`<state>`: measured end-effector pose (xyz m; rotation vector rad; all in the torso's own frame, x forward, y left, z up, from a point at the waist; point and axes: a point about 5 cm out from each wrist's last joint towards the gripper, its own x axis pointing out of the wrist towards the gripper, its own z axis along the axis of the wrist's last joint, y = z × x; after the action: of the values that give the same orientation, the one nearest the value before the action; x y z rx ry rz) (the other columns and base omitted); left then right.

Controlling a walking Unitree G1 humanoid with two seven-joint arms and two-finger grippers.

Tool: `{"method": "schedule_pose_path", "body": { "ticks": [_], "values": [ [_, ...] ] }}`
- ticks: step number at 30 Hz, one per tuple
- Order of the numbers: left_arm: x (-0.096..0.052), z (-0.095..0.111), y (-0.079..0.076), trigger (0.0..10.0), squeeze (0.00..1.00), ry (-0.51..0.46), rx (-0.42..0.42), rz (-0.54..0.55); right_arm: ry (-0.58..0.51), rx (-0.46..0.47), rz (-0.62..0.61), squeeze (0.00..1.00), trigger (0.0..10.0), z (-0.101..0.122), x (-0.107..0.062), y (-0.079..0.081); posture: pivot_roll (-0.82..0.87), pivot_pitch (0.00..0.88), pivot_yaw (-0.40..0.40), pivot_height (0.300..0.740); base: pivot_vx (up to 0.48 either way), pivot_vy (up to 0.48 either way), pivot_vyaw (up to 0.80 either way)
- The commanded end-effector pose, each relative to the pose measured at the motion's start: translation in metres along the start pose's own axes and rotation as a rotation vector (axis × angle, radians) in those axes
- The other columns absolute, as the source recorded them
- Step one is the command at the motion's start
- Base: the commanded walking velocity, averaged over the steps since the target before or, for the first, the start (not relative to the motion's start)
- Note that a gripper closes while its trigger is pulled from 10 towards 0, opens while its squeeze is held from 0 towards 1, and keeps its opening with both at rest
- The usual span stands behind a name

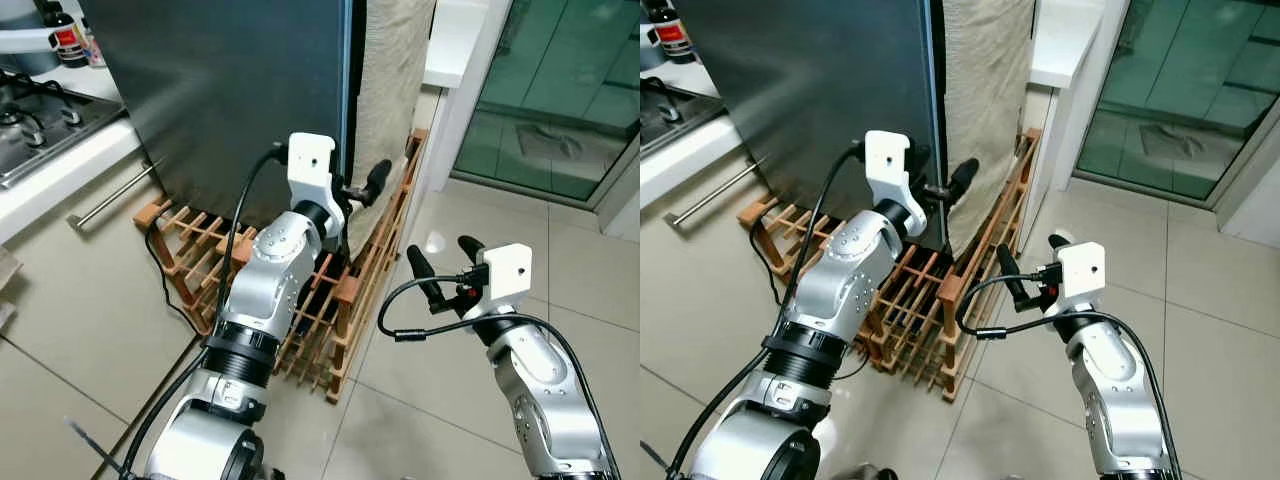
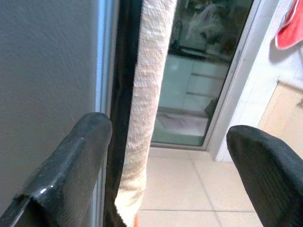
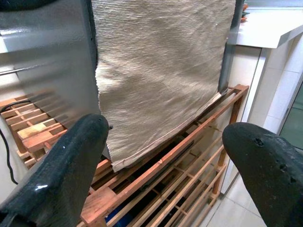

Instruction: Restocking fridge

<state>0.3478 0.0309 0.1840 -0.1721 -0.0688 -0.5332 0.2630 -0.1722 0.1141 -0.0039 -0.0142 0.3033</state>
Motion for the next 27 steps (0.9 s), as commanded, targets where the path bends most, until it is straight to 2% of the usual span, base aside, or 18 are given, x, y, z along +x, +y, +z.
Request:
{"method": "schedule_pose_path", "body": {
  "ticks": [1,4,14,17,21,22,27],
  "values": [
    [0.007,-0.001,-0.006,10.0,0.0,0.003,0.048,-0.012,-0.011,-0.008,0.009,0.0,10.0,0.003,0.001,0.002,-0.14,0.0,0.044,0.74,0.0,0.0,0.0],
    [0.015,-0.002,0.001,10.0,0.0,0.03,0.076,0.031,-0.01,-0.005,0.012,0.0,10.0,0.002,0.001,0.004,-0.14,0.0,0.048,0.74,0.0,0.0,0.0],
    [0.022,-0.002,0.004,10.0,0.0,0.038,0.06,0.058,-0.006,-0.005,0.006,0.0,10.0,0.002,-0.002,0.004,-0.16,0.011,0.051,0.74,0.0,0.0,0.0],
    [0.025,-0.005,0.005,10.0,0.0,0.045,0.03,0.08,-0.004,-0.006,0.0,0.0,10.0,0.002,-0.003,0.002,-0.16,0.013,0.05,0.74,0.0,0.0,0.0],
    [0.024,-0.012,0.008,10.0,0.0,0.082,-0.052,0.139,-0.001,-0.005,0.002,0.0,10.0,0.001,-0.003,0.003,-0.16,0.013,0.05,0.74,0.0,0.0,0.0],
    [0.025,-0.013,0.004,10.0,0.0,0.082,-0.079,0.125,-0.002,-0.005,0.003,0.0,10.0,0.002,-0.003,0.003,-0.16,0.011,0.048,0.74,0.0,0.0,0.0],
    [0.027,-0.012,-0.003,10.0,0.0,0.064,-0.085,0.075,-0.004,-0.006,0.003,0.0,10.0,0.002,-0.002,0.003,-0.16,0.008,0.047,0.74,0.0,0.0,0.0]
  ]
}}
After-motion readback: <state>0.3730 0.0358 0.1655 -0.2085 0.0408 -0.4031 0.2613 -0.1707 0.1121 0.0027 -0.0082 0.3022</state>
